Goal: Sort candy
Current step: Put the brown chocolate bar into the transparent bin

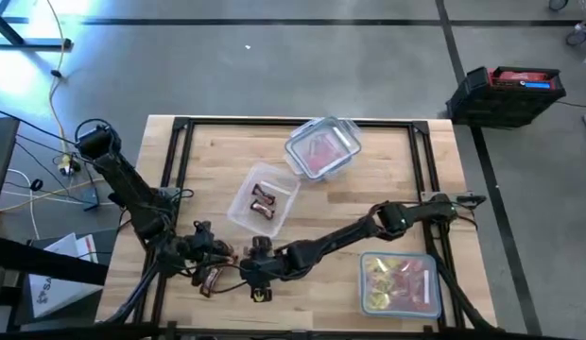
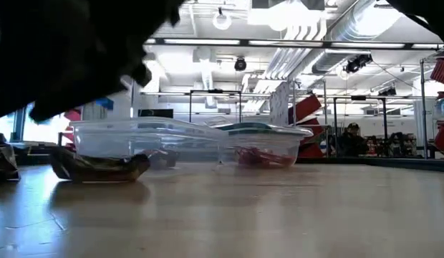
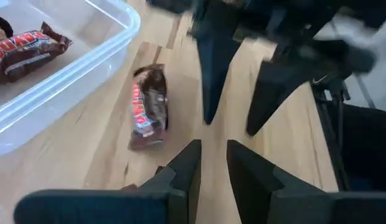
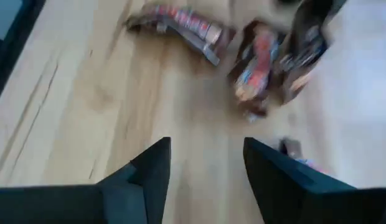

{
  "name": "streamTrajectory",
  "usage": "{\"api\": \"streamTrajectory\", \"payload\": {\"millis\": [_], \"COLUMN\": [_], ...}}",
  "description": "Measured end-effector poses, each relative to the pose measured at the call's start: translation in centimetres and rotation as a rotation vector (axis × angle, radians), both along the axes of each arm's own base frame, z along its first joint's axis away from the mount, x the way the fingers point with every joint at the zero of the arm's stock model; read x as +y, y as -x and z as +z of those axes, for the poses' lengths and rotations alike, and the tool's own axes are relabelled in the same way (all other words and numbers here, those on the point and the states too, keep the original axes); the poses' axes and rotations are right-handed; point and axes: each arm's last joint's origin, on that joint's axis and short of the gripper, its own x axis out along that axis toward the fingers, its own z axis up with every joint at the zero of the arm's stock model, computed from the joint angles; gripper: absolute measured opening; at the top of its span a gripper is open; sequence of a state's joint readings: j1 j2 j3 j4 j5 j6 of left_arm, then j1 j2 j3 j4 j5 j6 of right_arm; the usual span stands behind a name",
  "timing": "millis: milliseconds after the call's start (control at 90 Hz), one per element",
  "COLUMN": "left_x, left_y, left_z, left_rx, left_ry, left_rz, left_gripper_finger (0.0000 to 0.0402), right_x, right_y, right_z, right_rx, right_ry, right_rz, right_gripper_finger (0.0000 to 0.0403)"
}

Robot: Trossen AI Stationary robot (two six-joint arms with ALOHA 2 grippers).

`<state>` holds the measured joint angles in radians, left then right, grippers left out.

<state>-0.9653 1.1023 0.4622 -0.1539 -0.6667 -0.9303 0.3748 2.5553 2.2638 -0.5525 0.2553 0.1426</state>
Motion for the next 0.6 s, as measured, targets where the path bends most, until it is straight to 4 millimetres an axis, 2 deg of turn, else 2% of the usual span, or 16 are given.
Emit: {"api": "streamTrajectory", "payload": {"millis": [111, 222, 378, 500, 600], "left_x": [0.0, 0.0, 0.1, 0.1, 0.2], "left_y": [0.0, 0.0, 0.0, 0.0, -0.1], "left_z": [0.0, 0.0, 0.0, 0.0, 0.0], "left_rx": [-0.001, -0.002, -0.005, -0.009, -0.019], "left_ry": [-0.021, -0.040, -0.068, -0.098, -0.121], "left_rz": [-0.013, -0.025, -0.041, -0.057, -0.054], "left_gripper_finger": [0.0060, 0.0060, 0.0060, 0.0060, 0.0060], "right_x": [-0.4, -2.0, -4.2, -4.8, -5.0], "right_y": [-0.1, -0.3, -0.3, 0.0, 0.3], "right_z": [0.5, 0.3, -1.7, -3.5, -3.9], "right_rx": [-0.006, 0.020, 0.106, 0.144, 0.161], "right_ry": [0.070, 0.126, 0.061, 0.049, 0.035], "right_rz": [-0.012, -0.070, -0.106, -0.121, -0.153], "right_gripper_finger": [0.0172, 0.0172, 0.0172, 0.0172, 0.0172]}}
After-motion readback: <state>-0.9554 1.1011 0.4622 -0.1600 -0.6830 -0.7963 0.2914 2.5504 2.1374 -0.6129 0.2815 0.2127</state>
